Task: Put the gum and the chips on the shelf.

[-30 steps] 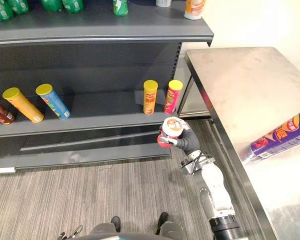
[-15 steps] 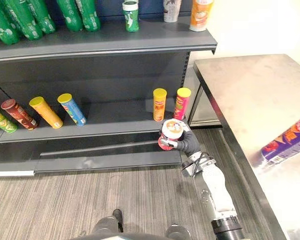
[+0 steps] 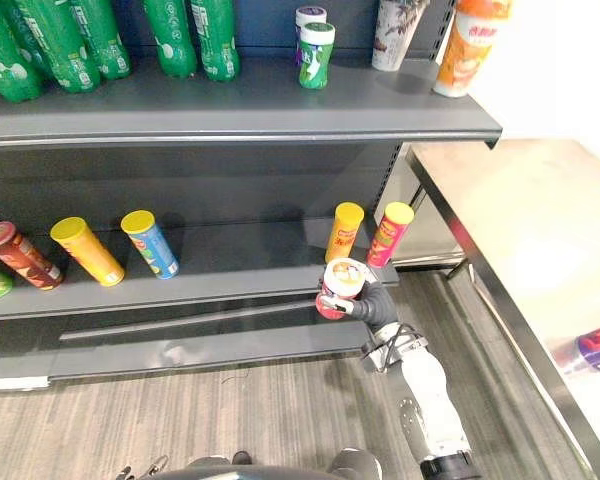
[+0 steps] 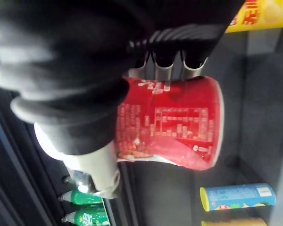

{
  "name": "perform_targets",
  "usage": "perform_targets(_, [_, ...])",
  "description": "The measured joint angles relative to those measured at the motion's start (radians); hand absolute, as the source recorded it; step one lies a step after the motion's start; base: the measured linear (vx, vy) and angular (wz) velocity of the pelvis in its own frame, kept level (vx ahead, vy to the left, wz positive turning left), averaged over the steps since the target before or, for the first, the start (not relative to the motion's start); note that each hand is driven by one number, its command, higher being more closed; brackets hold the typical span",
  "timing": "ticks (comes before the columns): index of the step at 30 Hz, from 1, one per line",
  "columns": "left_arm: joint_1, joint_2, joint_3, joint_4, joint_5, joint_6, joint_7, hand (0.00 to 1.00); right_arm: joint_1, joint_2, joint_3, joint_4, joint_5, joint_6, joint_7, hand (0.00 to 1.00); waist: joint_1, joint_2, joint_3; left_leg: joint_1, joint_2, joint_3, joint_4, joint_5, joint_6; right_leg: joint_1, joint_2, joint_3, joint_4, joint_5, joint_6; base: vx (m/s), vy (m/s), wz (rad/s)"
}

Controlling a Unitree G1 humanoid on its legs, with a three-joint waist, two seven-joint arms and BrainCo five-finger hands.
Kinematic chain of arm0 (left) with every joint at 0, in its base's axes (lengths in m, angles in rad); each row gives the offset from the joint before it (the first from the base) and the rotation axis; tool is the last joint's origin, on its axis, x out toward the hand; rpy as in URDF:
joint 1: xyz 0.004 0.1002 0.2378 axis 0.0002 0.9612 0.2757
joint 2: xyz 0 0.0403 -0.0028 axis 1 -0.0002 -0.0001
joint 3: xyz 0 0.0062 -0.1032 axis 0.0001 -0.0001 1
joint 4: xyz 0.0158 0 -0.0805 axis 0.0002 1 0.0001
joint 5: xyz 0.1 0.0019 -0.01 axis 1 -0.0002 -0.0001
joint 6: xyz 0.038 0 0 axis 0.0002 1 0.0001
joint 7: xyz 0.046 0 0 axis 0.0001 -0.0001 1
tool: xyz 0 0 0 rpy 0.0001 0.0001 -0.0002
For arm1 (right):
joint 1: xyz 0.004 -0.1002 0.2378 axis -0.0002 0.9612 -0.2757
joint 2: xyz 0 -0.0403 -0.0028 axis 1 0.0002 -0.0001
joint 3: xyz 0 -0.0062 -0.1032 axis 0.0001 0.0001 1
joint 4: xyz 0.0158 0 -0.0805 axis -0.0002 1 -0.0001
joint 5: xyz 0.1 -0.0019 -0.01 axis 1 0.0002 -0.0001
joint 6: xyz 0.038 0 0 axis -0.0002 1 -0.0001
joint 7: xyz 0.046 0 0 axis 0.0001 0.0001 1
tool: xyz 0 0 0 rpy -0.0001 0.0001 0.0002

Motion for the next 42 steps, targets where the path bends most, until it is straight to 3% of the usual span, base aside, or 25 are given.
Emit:
perform_targets(2, [-0.012, 0.001, 0.018, -0.004, 0.0, 0.0, 0.001, 0.0, -0.049, 0.003, 0.001, 0.02, 0.0, -0.002, -0.005, 1.0, 0.002, 0.002, 0.004, 0.0, 0.023, 0.002, 0.005, 0.0, -0.003, -0.01, 0.051, -0.001, -0.079, -0.006, -0.001, 0.1, -0.116, 0.0])
perform_targets(4, [-0.013, 0.002, 0.027, -0.005, 0.0, 0.001, 0.004, 0.0, -0.081, 0.003, 0.002, 0.02, 0.0, -0.003, -0.009, 1.0, 0.004, -0.005, 0.008, -0.005, 0.031, 0.001, 0.019, -0.012, -0.027, -0.008, 0.074, 0.017, -0.191, 0.017, 0.021, 0.07, -0.152, 0.02])
perform_targets(5, [-0.015, 0.013, 0.03, -0.005, 0.007, 0.001, 0.012, 0.0, -0.094, 0.007, 0.002, 0.019, 0.0, -0.005, -0.009, 1.0, 0.007, -0.029, 0.013, -0.012, 0.022, -0.001, 0.036, -0.023, -0.044, -0.003, 0.076, 0.044, -0.256, 0.088, 0.027, 0.04, -0.207, 0.05])
perform_targets(6, [-0.023, 0.023, 0.031, 0.004, 0.008, 0.006, 0.022, 0.0, -0.098, 0.01, 0.002, 0.02, 0.001, -0.006, -0.009, 1.0, 0.013, -0.054, 0.021, -0.014, 0.021, -0.006, 0.048, -0.034, -0.065, 0.016, 0.075, 0.057, -0.285, 0.071, 0.056, 0.04, -0.226, 0.01])
perform_targets(7, [-0.027, 0.02, 0.032, 0.008, 0.008, 0.009, 0.025, 0.0, -0.099, 0.01, 0.002, 0.02, 0.002, -0.006, -0.009, 1.0, 0.019, -0.052, 0.023, -0.017, 0.031, -0.007, 0.052, -0.036, -0.075, 0.028, 0.087, 0.057, -0.31, 0.06, 0.055, 0.02, -0.258, -0.03])
perform_targets(9, [-0.034, -0.015, 0.04, 0.007, 0.009, 0.01, 0.033, 0.0, -0.099, 0.006, 0.002, 0.02, 0.003, -0.006, -0.006, 1.0, 0.023, -0.02, 0.029, -0.026, 0.071, -0.018, 0.031, -0.013, -0.111, 0.042, 0.136, 0.028, -0.368, 0.061, 0.045, 0.03, -0.238, 0.01])
perform_targets(11, [-0.029, -0.026, 0.041, 0.01, 0.015, 0.009, 0.034, 0.0, -0.095, -0.001, 0.003, 0.02, 0.003, 0.002, -0.006, 1.0, 0.007, -0.009, 0.026, -0.011, 0.093, -0.034, -0.018, 0.021, -0.132, 0.069, 0.166, -0.001, -0.41, 0.072, 0.029, 0.06, -0.201, 0.27])
perform_targets(13, [-0.03, -0.028, 0.053, 0.01, 0.02, 0.009, 0.034, 0.0, -0.096, -0.001, 0.008, 0.019, 0.004, 0.003, -0.006, 1.0, 0.01, -0.009, 0.024, 0.015, 0.121, -0.043, -0.067, 0.047, -0.156, 0.102, 0.207, -0.023, -0.452, 0.084, 0.012, 0.06, -0.17, 0.18])
perform_targets(16, [-0.03, -0.044, 0.063, 0.012, 0.026, 0.006, 0.034, 0.0, -0.096, -0.001, 0.022, 0.018, 0.003, 0.012, -0.006, 1.0, 0.012, -0.005, 0.02, 0.02, 0.133, -0.041, -0.087, 0.059, -0.166, 0.109, 0.226, -0.025, -0.481, 0.094, -0.001, 0.03, -0.076, -0.02])
perform_targets(23, [-0.033, -0.05, 0.067, 0.03, 0.026, -0.008, 0.039, 0.0, -0.08, -0.001, 0.042, 0.016, 0.001, 0.069, -0.007, 1.0, 0.001, 0.029, -0.007, 0.025, 0.118, -0.027, -0.117, 0.064, -0.164, 0.122, 0.222, -0.02, -0.541, 0.122, 0.008, 0.04, 0.006, -0.02])
perform_targets(32, [-0.041, -0.049, 0.056, 0.031, 0.06, -0.002, 0.039, 0.0, -0.086, -0.028, 0.043, 0.0, 0.001, 0.127, 0.011, 1.0, 0.0, 0.035, -0.017, 0.044, 0.11, -0.007, -0.118, 0.064, -0.164, 0.144, 0.218, -0.009, -0.563, 0.136, 0.01, 0.0, 0.009, -0.03])
perform_targets(36, [-0.041, -0.046, 0.056, 0.043, 0.066, 0.0, 0.039, 0.0, -0.105, -0.042, 0.055, -0.056, 0.007, 0.176, 0.05, 1.0, -0.003, 0.039, -0.022, 0.044, 0.108, 0.001, -0.118, 0.066, -0.161, 0.145, 0.218, 0.002, -0.579, 0.153, 0.009, -0.04, 0.001, -0.08])
perform_targets(42, [-0.067, -0.04, 0.056, 0.084, 0.071, 0.002, 0.04, 0.0, -0.206, -0.077, 0.169, -0.203, 0.061, 0.278, 0.098, 1.0, -0.001, 0.033, -0.035, 0.04, 0.108, -0.001, -0.12, 0.071, -0.157, 0.152, 0.219, 0.001, -0.588, 0.158, 0.008, -0.04, -0.007, 0.01])
